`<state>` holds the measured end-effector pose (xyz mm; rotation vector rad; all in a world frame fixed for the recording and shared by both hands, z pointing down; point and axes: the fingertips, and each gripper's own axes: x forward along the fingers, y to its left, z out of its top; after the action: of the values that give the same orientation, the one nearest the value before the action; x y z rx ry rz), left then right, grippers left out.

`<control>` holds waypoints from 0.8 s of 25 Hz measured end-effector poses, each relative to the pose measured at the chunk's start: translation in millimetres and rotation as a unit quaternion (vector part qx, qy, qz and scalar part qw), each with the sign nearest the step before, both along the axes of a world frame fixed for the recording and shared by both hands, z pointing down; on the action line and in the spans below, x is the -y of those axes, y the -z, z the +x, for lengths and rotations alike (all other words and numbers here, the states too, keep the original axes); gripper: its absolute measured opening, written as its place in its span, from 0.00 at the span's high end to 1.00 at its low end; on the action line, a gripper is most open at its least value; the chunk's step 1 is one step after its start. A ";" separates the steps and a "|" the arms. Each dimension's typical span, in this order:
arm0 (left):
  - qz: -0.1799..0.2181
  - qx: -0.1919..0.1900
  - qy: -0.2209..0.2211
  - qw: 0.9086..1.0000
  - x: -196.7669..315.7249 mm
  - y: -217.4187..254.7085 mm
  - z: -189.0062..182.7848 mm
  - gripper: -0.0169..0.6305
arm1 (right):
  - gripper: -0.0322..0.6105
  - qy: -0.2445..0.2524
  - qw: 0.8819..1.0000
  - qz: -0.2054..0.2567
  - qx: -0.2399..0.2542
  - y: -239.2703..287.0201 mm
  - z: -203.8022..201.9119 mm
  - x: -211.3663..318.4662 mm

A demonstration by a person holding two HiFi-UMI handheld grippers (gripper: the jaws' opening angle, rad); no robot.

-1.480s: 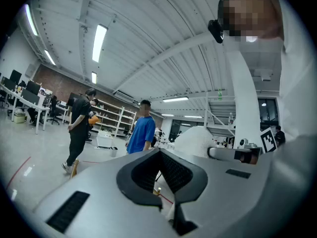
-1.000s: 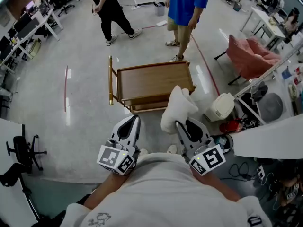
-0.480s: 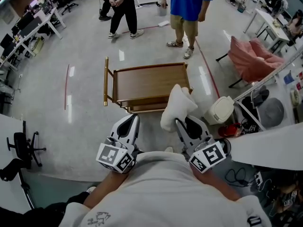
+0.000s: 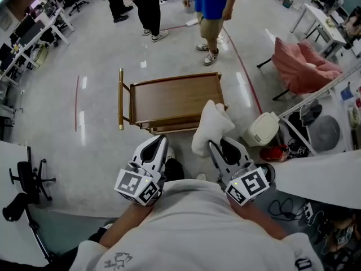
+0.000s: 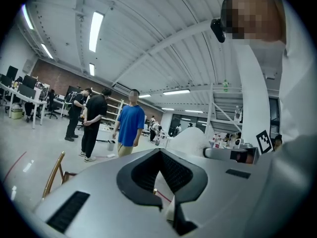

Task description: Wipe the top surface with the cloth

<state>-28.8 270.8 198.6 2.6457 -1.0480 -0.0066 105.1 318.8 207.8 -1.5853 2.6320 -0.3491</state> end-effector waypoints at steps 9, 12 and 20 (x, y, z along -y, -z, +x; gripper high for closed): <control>-0.017 -0.010 -0.051 0.998 80.4 -15.3 14.5 0.96 | 0.82 -0.045 0.999 -0.026 -0.014 -15.2 6.2 65.9; -0.026 -0.005 -0.061 0.998 120.6 -22.1 7.3 0.96 | 0.82 -0.056 0.998 -0.035 -0.016 -22.1 -2.0 101.9; -0.034 -0.007 -0.094 0.995 208.9 -31.6 -18.6 0.96 | 0.82 -0.085 0.994 -0.064 -0.032 -35.4 -21.8 185.9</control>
<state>-47.4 61.9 230.2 2.6657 -0.7777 0.0486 83.3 132.9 243.2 -1.8732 2.5418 -0.4748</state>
